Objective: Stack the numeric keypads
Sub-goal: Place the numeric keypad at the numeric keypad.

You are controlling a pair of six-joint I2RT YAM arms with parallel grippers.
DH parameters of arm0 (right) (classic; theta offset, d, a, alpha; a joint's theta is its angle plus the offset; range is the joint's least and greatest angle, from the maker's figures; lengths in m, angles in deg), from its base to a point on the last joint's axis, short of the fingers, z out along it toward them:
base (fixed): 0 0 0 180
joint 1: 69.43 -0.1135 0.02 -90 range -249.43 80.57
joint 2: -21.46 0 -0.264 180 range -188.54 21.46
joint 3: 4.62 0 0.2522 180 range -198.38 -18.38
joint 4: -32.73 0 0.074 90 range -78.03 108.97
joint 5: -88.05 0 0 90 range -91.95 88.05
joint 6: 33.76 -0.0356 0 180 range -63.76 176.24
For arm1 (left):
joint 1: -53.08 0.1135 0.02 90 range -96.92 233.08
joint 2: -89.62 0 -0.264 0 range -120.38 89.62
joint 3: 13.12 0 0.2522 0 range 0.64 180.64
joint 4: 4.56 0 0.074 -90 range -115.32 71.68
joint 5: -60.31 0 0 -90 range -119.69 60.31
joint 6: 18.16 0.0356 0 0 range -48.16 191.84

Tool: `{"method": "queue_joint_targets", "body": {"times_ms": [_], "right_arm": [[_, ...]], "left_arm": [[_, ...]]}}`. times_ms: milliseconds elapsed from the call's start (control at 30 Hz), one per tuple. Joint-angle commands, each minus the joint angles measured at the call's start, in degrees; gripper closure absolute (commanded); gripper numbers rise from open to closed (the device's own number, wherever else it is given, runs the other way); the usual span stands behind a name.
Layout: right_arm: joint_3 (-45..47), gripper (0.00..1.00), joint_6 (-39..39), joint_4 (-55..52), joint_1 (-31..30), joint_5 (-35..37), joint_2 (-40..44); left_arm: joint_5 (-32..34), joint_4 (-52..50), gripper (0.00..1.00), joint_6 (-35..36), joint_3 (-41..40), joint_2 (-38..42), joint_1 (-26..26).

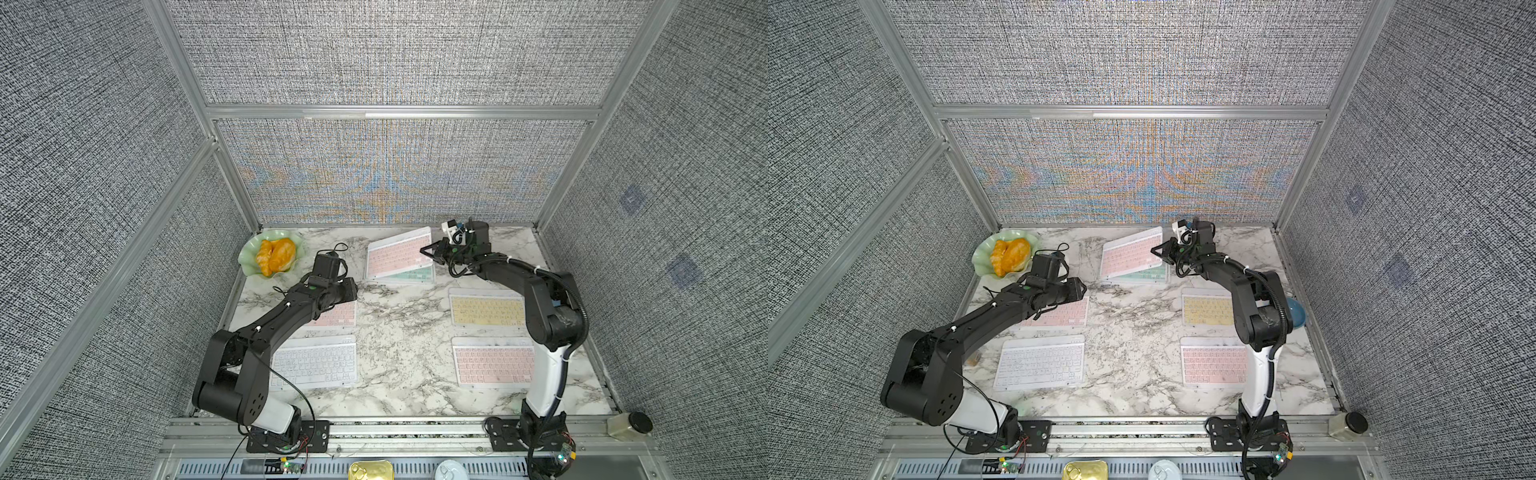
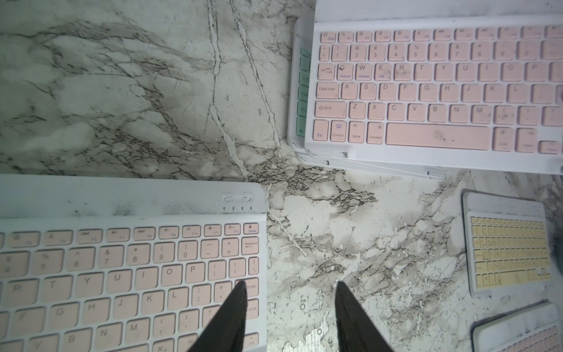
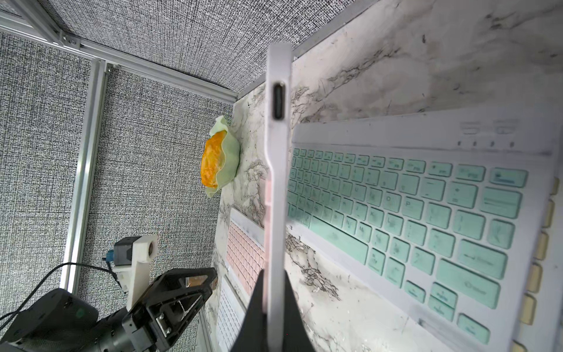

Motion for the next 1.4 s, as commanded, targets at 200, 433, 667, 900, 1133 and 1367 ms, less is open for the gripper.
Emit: {"method": "queue_joint_targets", "body": {"times_ms": [200,433,667,900,1133,1367], "right_arm": [[-0.78,1.00,-1.11,3.26,0.55,-1.77,-2.58],[-0.66,1.00,-1.20,3.07,1.51,-1.69,-3.60],[-1.63,1.00,-0.03,1.01,1.96,-1.41,-4.69],[-4.08,0.91,2.40,-4.46,2.05,-0.19,-6.59],[-4.39,0.83,3.60,-5.92,2.18,1.47,-6.91],[-4.83,0.74,3.81,-7.02,2.48,3.09,-7.77]], "left_arm": [[-1.69,1.30,0.51,0.50,-0.63,-0.43,0.12],[-1.52,1.56,0.52,0.59,-0.94,-0.86,0.12],[-1.88,1.66,0.52,0.59,-0.76,-1.48,0.12],[-2.64,1.85,0.52,0.45,-0.84,-1.57,0.12],[-2.87,1.75,0.52,0.15,-1.13,-1.83,0.12],[-2.40,1.68,0.52,0.28,-1.02,-2.52,0.12]]}}
